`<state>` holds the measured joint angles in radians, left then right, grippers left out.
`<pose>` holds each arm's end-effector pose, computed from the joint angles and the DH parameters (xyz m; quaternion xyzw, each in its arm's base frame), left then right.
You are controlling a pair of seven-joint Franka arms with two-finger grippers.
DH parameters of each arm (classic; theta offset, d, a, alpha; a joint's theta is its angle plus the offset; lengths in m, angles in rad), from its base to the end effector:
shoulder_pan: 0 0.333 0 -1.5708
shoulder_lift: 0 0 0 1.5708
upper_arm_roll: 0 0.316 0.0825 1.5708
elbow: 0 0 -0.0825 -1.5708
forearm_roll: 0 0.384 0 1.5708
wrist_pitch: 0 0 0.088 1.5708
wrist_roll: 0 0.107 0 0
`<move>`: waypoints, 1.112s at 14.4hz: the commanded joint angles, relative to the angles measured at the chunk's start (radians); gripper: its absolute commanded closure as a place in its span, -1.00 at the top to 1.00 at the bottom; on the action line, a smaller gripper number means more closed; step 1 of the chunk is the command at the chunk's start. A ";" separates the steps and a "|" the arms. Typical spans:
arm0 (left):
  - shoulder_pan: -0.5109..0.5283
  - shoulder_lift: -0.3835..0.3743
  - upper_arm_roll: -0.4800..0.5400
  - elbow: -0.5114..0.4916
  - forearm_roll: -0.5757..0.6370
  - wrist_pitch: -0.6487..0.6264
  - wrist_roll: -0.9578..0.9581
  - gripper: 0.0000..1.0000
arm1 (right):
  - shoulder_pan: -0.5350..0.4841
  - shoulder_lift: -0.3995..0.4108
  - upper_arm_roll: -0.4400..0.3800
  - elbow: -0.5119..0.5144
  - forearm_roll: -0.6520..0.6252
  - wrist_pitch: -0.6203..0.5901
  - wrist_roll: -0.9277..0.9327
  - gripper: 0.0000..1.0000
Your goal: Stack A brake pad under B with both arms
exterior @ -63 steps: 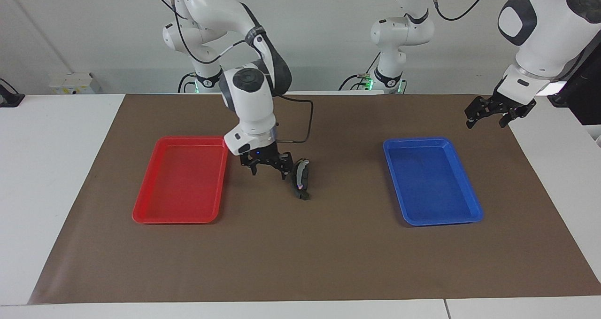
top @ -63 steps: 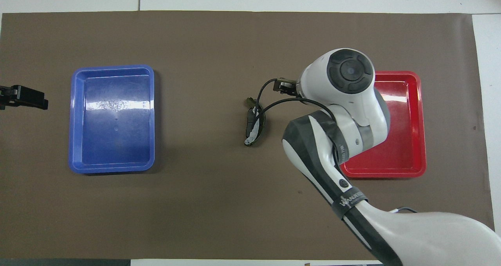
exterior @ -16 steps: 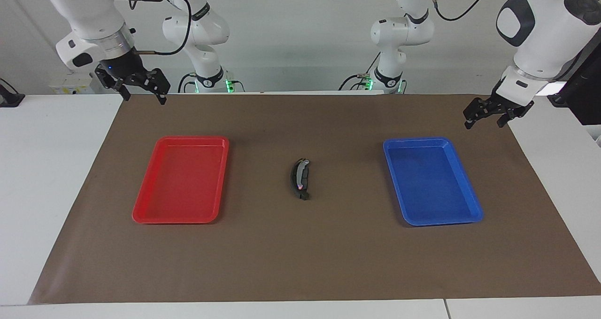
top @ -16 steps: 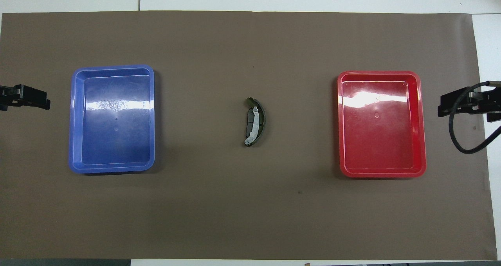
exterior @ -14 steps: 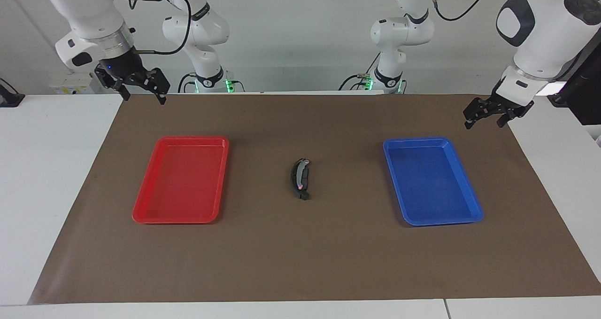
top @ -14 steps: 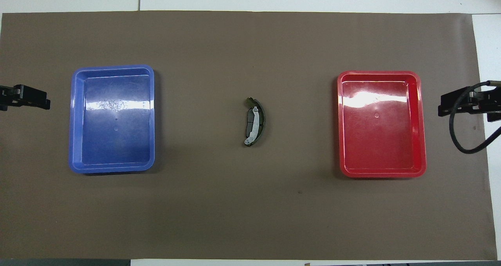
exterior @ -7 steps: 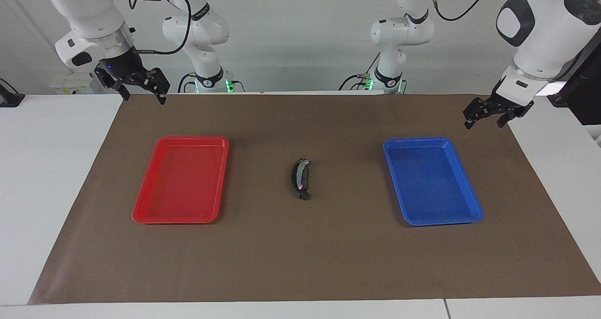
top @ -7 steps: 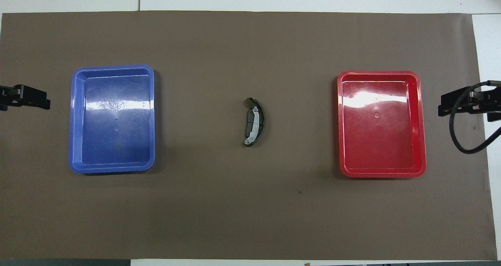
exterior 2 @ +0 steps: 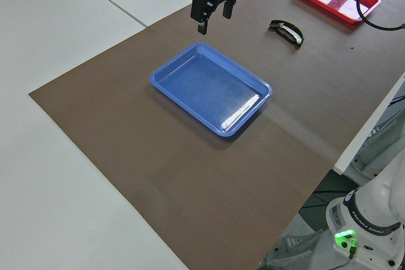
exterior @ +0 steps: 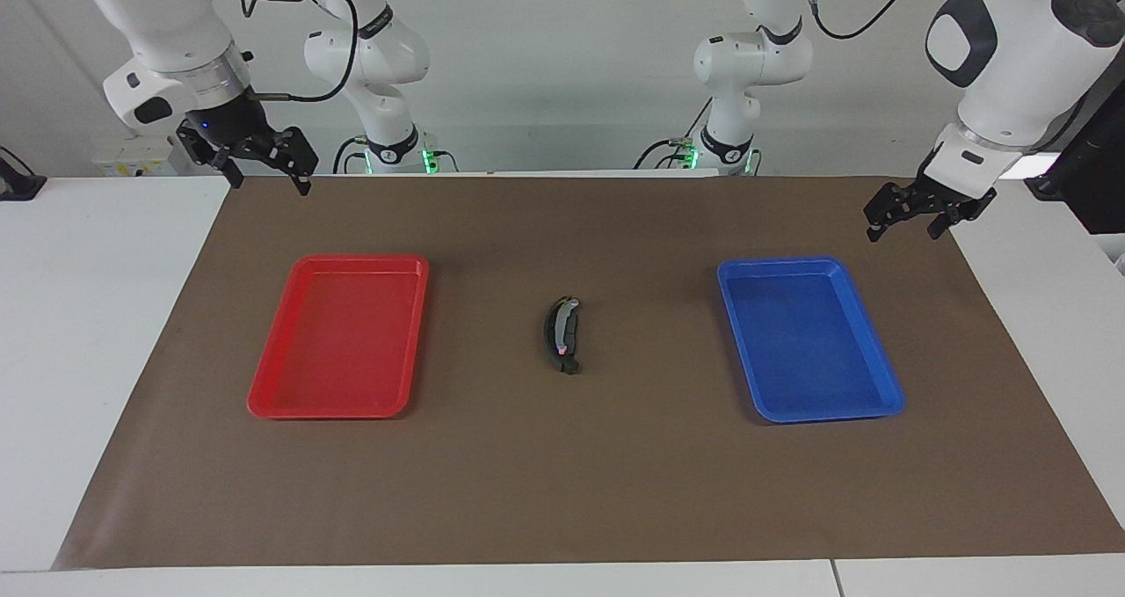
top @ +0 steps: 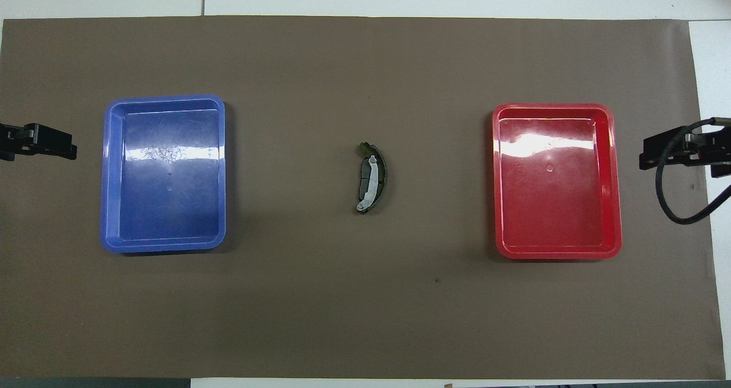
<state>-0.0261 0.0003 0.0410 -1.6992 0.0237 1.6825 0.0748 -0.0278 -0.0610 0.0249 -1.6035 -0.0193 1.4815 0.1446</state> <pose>0.5601 0.0106 0.5731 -0.9994 0.0314 0.0090 0.0114 0.5259 -0.0033 0.6346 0.9967 -0.0743 -0.0297 0.0125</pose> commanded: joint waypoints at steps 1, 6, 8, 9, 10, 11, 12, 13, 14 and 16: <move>-0.018 -0.028 0.007 -0.027 0.005 0.005 -0.018 0.98 | 0.003 0.004 -0.008 0.011 0.016 -0.015 -0.016 1.00; -0.018 -0.026 0.008 -0.027 0.005 0.005 -0.018 0.98 | 0.003 0.006 -0.008 0.011 0.016 -0.015 -0.019 1.00; -0.018 -0.028 0.007 -0.027 0.005 0.005 -0.018 0.98 | 0.003 0.003 -0.008 0.007 0.016 -0.013 -0.025 1.00; -0.020 -0.028 0.007 -0.027 0.005 0.005 -0.018 0.98 | 0.005 0.003 -0.008 0.007 0.015 -0.013 -0.026 1.00; -0.020 -0.028 0.007 -0.027 0.005 0.005 -0.018 0.98 | 0.006 0.003 -0.008 0.007 0.013 -0.012 -0.027 1.00; -0.018 -0.028 0.007 -0.028 0.005 0.006 -0.018 0.98 | 0.006 0.003 -0.008 0.005 0.013 -0.012 -0.027 1.00; -0.020 -0.028 0.008 -0.028 0.005 0.006 -0.018 0.98 | 0.006 0.003 -0.008 0.005 0.013 -0.012 -0.027 1.00; -0.020 -0.028 0.007 -0.028 0.005 0.006 -0.018 0.98 | 0.005 0.003 -0.008 0.005 0.012 -0.012 -0.027 1.00; -0.020 -0.028 0.007 -0.028 0.005 0.006 -0.018 0.98 | 0.006 0.003 -0.008 0.005 0.012 -0.012 -0.027 1.00; -0.018 -0.028 0.007 -0.028 0.005 0.006 -0.018 0.98 | 0.005 0.003 -0.008 0.005 0.012 -0.012 -0.027 1.00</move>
<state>-0.0338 0.0003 0.0410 -1.6992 0.0237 1.6825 0.0720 -0.0268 -0.0604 0.0250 -1.6037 -0.0193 1.4814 0.1440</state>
